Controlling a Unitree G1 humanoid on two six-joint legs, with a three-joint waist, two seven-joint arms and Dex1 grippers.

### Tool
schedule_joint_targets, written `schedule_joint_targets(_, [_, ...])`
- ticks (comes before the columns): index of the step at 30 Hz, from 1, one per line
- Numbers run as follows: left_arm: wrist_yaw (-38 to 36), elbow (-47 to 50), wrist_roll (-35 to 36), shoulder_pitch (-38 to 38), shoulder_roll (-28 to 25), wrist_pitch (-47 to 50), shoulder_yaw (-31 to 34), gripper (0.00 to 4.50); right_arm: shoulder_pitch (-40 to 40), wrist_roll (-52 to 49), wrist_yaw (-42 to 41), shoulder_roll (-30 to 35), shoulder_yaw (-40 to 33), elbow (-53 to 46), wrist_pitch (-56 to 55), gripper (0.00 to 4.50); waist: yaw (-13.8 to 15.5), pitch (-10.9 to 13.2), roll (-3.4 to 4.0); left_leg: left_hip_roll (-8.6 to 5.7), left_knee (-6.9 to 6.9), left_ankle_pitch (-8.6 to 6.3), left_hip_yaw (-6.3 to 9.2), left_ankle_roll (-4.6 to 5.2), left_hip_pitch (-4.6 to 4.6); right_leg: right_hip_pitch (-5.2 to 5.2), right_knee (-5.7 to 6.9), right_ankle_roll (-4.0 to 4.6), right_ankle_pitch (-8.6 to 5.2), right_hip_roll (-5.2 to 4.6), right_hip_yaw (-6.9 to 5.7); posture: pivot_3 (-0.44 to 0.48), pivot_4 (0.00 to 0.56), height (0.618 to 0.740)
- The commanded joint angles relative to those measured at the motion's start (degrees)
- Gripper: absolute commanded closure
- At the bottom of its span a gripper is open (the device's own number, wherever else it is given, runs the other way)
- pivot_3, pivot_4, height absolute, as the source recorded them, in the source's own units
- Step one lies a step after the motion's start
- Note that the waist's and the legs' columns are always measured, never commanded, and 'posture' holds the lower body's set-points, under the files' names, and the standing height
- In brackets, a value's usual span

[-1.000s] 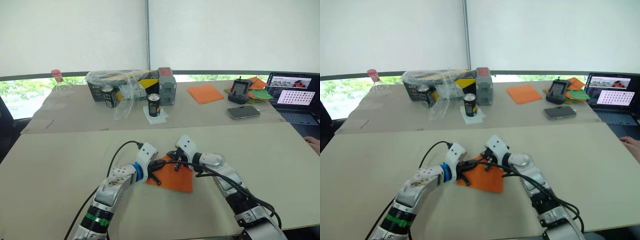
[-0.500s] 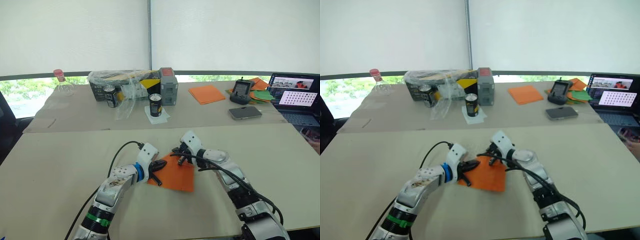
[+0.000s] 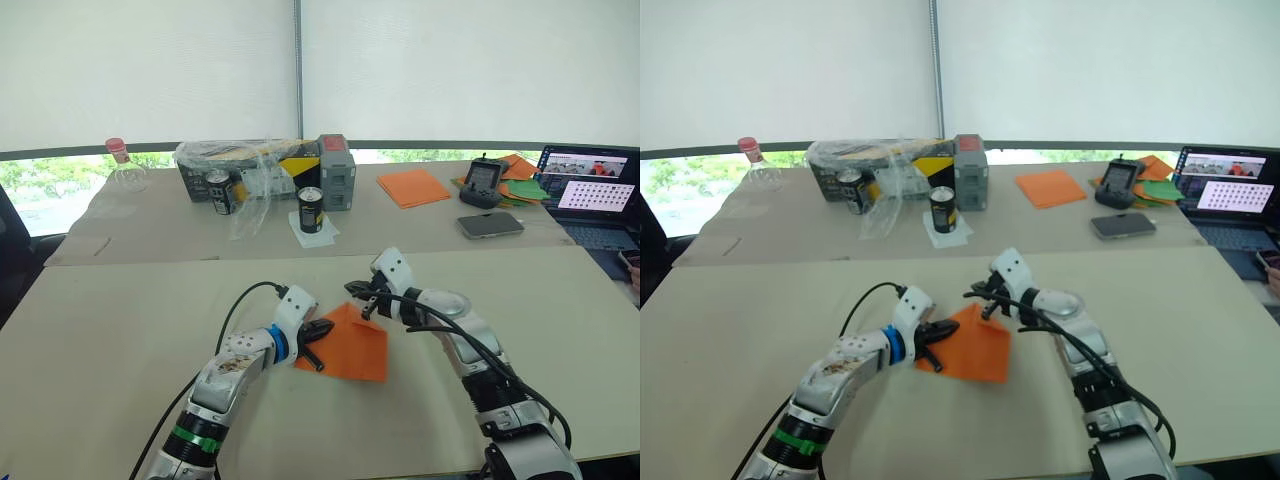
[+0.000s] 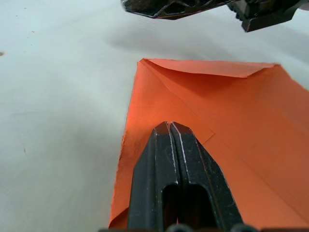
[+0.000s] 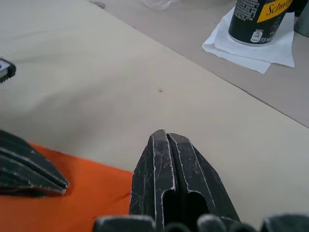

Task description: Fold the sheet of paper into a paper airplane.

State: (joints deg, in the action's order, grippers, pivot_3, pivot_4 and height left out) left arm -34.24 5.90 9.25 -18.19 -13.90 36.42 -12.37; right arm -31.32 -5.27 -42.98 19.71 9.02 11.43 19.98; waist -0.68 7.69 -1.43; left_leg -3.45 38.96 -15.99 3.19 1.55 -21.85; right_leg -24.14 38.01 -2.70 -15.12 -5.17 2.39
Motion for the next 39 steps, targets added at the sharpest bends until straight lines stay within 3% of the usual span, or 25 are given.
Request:
schedule_joint_targets(1, [-0.19,-1.65,0.09,-1.22,-0.16,-0.11,-0.46,4.44,1.36,1.87,-0.53,0.02,2.62,0.36,-2.98,4.50,-0.07,0.00,0.00,0.00,0.00,0.00,0.00,0.00,0.00,0.00,0.00,0.00,0.00,0.00,0.00,0.000,0.150,0.740])
schedule_joint_targets(10, [-2.64,-5.68,1.30,-3.30,-4.05,-0.18,2.99,4.44,2.06,4.35,-1.73,-1.18,7.55,0.28,-3.10,4.50,-0.53,0.00,0.00,0.06,-0.03,0.02,-0.01,-0.03,0.03,-0.02,0.02,0.00,0.00,0.06,0.01,0.000,0.150,0.740])
schedule_joint_targets(18, [-6.73,-1.12,1.74,3.93,-12.17,0.64,2.46,4.44,1.85,5.79,-3.24,-0.45,9.13,1.24,-3.90,4.50,-1.09,-0.03,0.04,0.11,-0.17,0.01,-0.01,-0.05,0.16,0.03,0.00,0.00,0.00,0.05,0.02,0.000,0.150,0.740])
schedule_joint_targets(26, [-5.27,-1.24,3.04,7.37,-18.28,0.27,10.62,4.44,2.57,5.18,-3.80,-0.29,9.06,0.96,-3.41,4.50,-1.85,-0.04,0.05,0.22,-0.29,-0.01,-0.01,-0.05,0.49,0.22,0.00,0.01,0.00,0.03,0.04,0.000,0.150,0.740])
schedule_joint_targets(31, [-7.30,2.21,12.06,2.38,-12.68,-0.93,14.44,4.44,3.08,5.00,-3.82,-0.44,8.96,0.35,-2.93,4.50,-1.34,-0.02,0.05,0.24,-0.33,0.00,-0.01,-0.08,0.53,0.21,0.02,0.05,0.02,0.06,0.01,0.000,0.150,0.740])
schedule_joint_targets(39, [-7.88,-1.85,9.03,-4.75,-7.24,0.65,3.94,4.44,4.47,4.89,-1.98,-0.64,7.78,-2.85,-0.02,4.50,-0.40,-0.02,0.03,0.11,-0.17,-0.01,-0.02,-0.05,0.24,0.07,-0.01,0.05,0.03,0.03,0.01,0.000,0.150,0.740])
